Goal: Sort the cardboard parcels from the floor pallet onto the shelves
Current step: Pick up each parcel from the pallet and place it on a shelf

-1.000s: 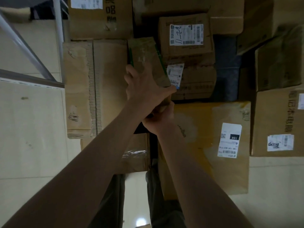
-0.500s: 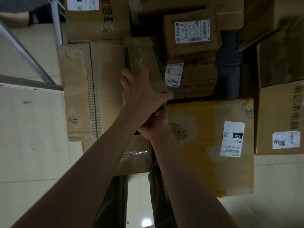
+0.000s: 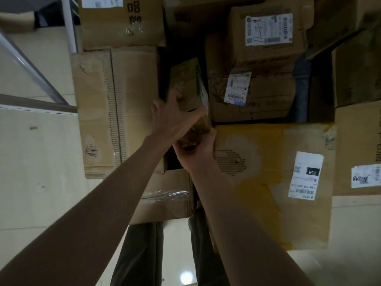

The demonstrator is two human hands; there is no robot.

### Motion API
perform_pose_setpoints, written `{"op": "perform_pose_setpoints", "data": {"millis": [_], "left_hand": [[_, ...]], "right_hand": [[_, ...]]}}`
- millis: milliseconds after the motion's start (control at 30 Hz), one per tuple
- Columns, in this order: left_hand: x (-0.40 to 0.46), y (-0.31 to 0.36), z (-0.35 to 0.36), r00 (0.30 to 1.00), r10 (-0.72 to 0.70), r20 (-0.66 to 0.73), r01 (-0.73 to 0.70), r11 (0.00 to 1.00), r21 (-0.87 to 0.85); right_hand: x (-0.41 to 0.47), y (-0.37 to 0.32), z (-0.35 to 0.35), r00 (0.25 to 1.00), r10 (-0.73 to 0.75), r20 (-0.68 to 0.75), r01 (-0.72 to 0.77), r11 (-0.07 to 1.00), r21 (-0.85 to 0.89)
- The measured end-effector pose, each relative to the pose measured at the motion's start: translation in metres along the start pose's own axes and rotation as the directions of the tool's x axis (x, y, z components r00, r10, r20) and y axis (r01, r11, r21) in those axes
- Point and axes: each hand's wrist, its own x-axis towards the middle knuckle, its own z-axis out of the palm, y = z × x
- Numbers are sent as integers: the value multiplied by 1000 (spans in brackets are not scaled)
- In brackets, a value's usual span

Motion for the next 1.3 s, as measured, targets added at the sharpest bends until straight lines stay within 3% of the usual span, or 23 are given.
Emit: {"op": "perform_pose_setpoints", "data": {"millis": [100, 233, 400, 567, 767, 900, 1067, 1200, 1300], "left_hand": [[3, 5, 4, 995, 0, -99, 1, 1000, 9], [12, 7, 9, 991, 11, -133, -7, 999, 32], [13, -22, 12, 994, -47, -100, 41, 997, -68], [7, -53, 17, 993, 10, -120, -16, 999, -51], [2, -71, 26, 984, 116, -133, -116, 993, 10], [-1, -86, 25, 968, 172, -184, -155, 983, 102], [7, -108, 20, 991, 118, -65, -96, 958, 272], [14, -110, 24, 985, 159, 63, -170, 957, 236], [23, -106, 25, 987, 138, 86, -154, 960, 235]], "right_hand": [[11, -9, 11, 999, 31, 26, -29, 996, -81], [24, -14, 19, 998, 62, -10, -63, 991, -119], [39, -15, 17, 998, -58, -34, 49, 976, -211], [56, -11, 18, 975, -179, -130, 117, 916, -383], [72, -1, 15, 959, -193, -206, 104, 920, -378], [76, 2, 4, 965, -199, -172, 129, 929, -347], [71, -8, 4, 972, -194, -131, 104, 858, -503], [59, -18, 21, 970, -227, -83, 127, 771, -624], [54, -26, 33, 972, -231, -30, 155, 738, -657]]}}
